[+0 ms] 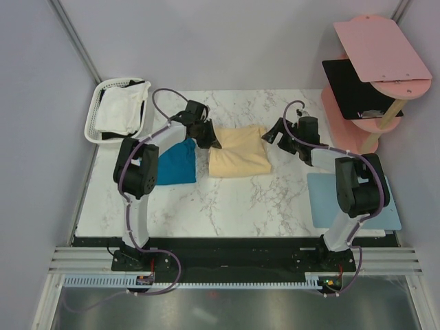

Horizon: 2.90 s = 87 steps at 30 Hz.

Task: Fold and stack the t-shirts
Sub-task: Neatly place the folded tshirt to the corner

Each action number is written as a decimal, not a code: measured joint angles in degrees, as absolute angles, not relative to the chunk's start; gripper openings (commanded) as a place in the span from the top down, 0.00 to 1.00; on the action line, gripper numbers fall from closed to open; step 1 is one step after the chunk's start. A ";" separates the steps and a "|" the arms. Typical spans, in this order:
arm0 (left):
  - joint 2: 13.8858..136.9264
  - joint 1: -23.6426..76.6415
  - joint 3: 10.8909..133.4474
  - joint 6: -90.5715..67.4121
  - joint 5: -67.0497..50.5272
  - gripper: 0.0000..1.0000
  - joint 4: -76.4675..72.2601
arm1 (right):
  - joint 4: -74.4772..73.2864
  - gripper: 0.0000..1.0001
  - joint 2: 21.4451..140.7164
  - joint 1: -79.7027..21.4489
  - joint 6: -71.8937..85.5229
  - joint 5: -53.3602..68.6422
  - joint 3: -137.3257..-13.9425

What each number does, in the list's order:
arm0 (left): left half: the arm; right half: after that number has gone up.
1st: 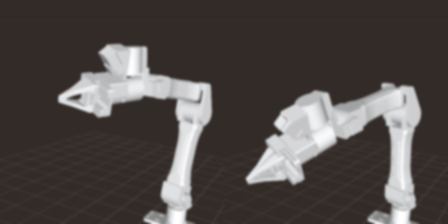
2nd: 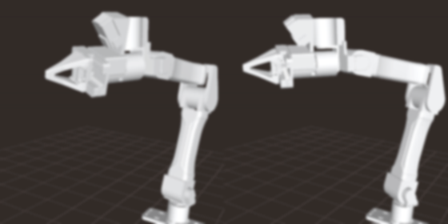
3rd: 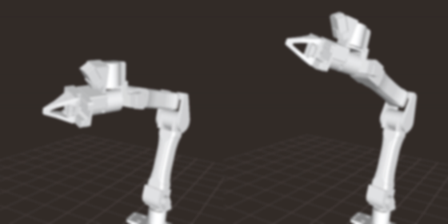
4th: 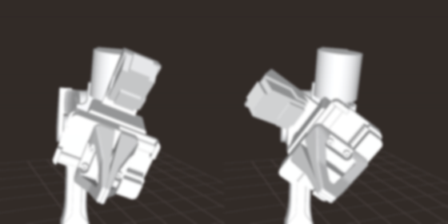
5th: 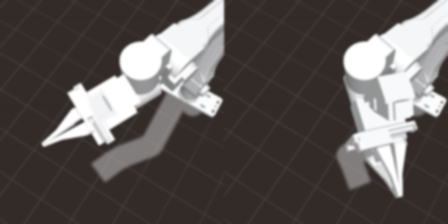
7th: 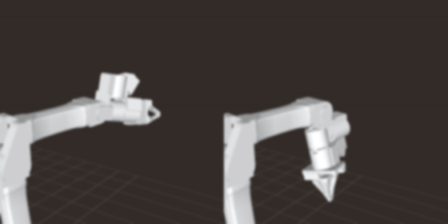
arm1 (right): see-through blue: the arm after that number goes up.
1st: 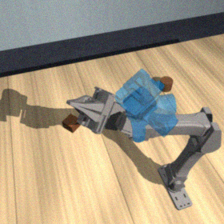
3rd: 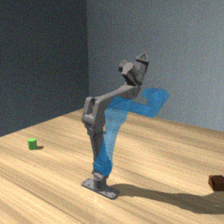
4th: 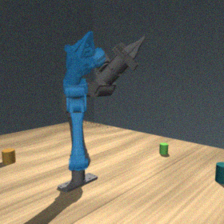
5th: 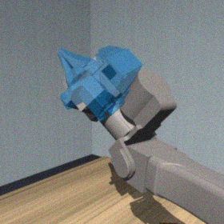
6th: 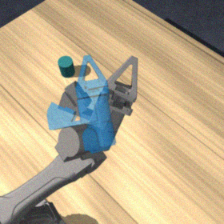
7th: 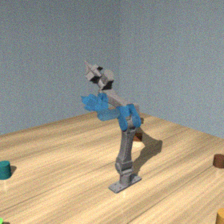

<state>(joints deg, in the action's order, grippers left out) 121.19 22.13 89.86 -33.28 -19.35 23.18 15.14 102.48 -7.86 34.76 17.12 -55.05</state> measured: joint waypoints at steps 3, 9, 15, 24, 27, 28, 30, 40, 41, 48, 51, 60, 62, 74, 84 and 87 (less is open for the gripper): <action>116.88 20.18 89.89 -31.73 -19.20 0.98 27.83 | 15.27 0.02 99.92 -7.86 34.76 17.32 -53.04; 110.74 15.51 89.89 -29.58 -18.17 0.98 33.95 | 15.84 0.02 99.02 -7.86 34.96 18.11 -49.82; 106.41 11.25 87.59 -28.69 -16.88 0.98 37.60 | 16.05 0.02 99.02 -7.86 35.31 18.59 -47.35; 102.13 4.95 82.96 -26.48 -16.12 0.98 41.43 | 17.23 0.02 99.02 -7.86 35.44 19.73 -45.39; 101.49 3.36 82.52 -25.71 -14.96 0.98 42.61 | 17.39 0.02 99.00 -7.86 35.44 19.88 -45.32; 101.41 2.92 82.52 -25.52 -14.72 0.98 42.98 | 17.56 0.02 99.00 -7.86 35.44 19.92 -45.25; 101.21 1.96 82.52 -24.99 -13.67 0.98 43.90 | 17.96 0.02 98.96 -7.86 35.57 19.99 -44.88; 101.19 -2.85 82.52 -24.10 -10.79 0.98 46.48 | 20.16 0.02 98.94 -7.86 35.88 21.04 -43.66; 101.19 -3.75 82.52 -24.08 -10.66 0.98 46.61 | 20.40 0.02 98.94 -7.86 35.92 21.15 -43.55; 101.19 -8.10 82.52 -23.24 -10.94 0.98 47.03 | 22.13 0.02 98.94 -7.90 36.32 21.61 -42.65; 101.19 -8.82 82.52 -22.44 -13.06 0.98 46.98 | 22.61 0.02 98.94 -7.92 36.45 21.91 -42.44; 99.18 -8.93 82.56 -21.78 -26.13 0.98 45.04 | 24.38 0.02 99.46 -8.56 37.19 22.31 -42.02; 97.67 -8.93 82.70 -21.78 -26.87 0.98 45.04 | 24.60 0.02 99.50 -8.73 37.30 22.31 -41.98; 93.69 -11.75 82.94 -21.76 -26.70 0.98 44.88 | 26.96 0.02 100.27 -9.98 37.54 22.50 -41.60; 94.17 -15.46 78.46 -21.61 -19.53 0.79 45.12 | 29.10 0.02 100.95 -10.39 37.76 22.90 -41.25; 94.94 -15.38 78.43 -21.19 -17.34 0.31 45.08 | 29.58 0.02 100.95 -10.52 37.76 22.90 -40.97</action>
<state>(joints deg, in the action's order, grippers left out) 94.94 -15.38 78.43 -21.19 -17.34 45.08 29.58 100.95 -10.52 37.76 22.90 -40.97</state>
